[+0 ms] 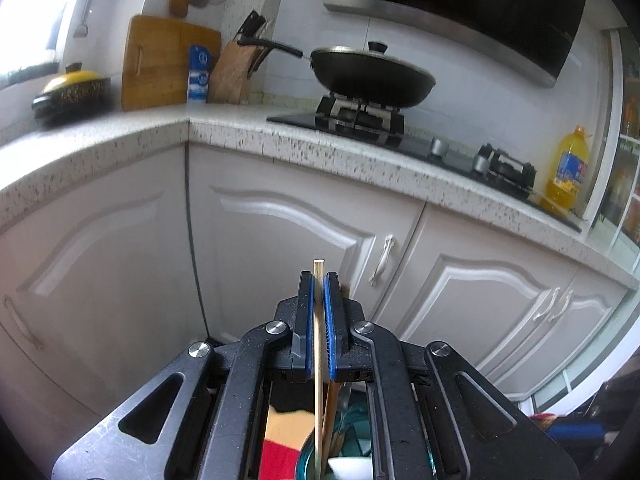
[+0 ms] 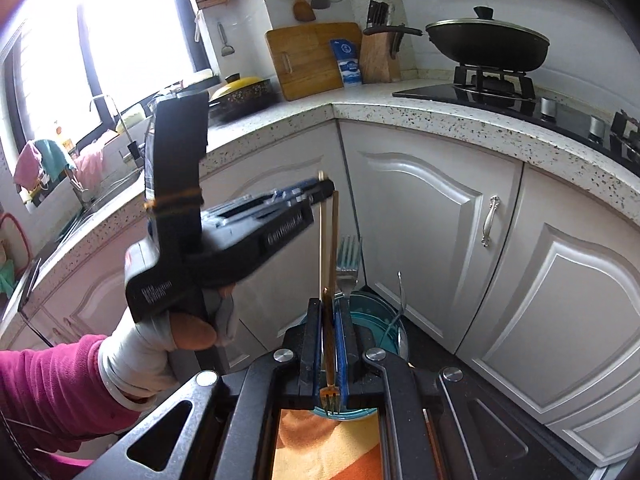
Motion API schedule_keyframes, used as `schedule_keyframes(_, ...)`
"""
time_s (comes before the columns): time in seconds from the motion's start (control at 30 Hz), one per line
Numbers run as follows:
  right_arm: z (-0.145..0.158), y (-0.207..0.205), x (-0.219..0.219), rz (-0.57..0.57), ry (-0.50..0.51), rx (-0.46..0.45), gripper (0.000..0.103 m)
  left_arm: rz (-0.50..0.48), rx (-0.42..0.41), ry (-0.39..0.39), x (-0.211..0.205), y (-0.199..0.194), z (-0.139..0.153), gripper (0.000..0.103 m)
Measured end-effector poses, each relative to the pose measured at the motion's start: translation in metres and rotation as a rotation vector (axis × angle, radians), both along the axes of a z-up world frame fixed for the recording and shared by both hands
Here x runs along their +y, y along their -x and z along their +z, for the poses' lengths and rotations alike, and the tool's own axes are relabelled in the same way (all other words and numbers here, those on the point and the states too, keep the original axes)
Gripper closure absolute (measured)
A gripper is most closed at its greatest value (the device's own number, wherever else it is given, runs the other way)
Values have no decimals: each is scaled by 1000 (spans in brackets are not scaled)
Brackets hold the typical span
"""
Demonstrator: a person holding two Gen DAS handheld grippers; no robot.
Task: Organize utensils
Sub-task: 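Lower the chopstick into the cup with the left gripper while the right lowers the fork in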
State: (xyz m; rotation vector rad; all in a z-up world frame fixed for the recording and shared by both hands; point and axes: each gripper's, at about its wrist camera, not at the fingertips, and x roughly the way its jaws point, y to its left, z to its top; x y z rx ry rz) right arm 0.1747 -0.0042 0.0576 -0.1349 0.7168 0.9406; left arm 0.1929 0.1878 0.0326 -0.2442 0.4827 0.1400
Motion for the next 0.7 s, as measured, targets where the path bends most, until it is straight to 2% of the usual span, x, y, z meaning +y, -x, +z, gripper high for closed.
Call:
schedule_keyframes(0.2,-10,0,5,6,14,19,97,-9,30,10,-3,7,-13,100)
schedule_keyframes(0.5,-66,-14,5,-43,62,144,97,-33,76,38,-8,19,-24,98)
schedule_keyframes(0.53,-72,-17,2,-62,64,162,97,-36,83,46,-7,20,-25,91)
schedule_keyframes(0.57,-76,-19,-1,-81,68,174,97,-38,93,56,-6,21,-26,78)
schedule_keyframes(0.63,-81,-19,-7,-99,69,189,95,-43,104,75,-5,25,-28,62)
schedule_keyframes(0.7,-81,-16,-12,-111,74,183,91,-43,109,78,-5,30,-29,62)
